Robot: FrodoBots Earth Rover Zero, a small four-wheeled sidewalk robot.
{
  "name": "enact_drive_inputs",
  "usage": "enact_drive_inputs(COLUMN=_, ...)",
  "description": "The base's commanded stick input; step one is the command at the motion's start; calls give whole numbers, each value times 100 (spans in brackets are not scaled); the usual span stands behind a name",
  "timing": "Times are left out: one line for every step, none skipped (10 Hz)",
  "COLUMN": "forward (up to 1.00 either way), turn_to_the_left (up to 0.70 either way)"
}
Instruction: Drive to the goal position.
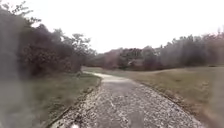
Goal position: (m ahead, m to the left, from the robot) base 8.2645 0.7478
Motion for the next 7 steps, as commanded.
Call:
enact_drive_inputs(forward=70, turn_to_the_left=0)
enact_drive_inputs(forward=70, turn_to_the_left=0)
enact_drive_inputs(forward=70, turn_to_the_left=0)
enact_drive_inputs(forward=70, turn_to_the_left=0)
enact_drive_inputs(forward=70, turn_to_the_left=0)
enact_drive_inputs(forward=70, turn_to_the_left=0)
enact_drive_inputs(forward=70, turn_to_the_left=0)
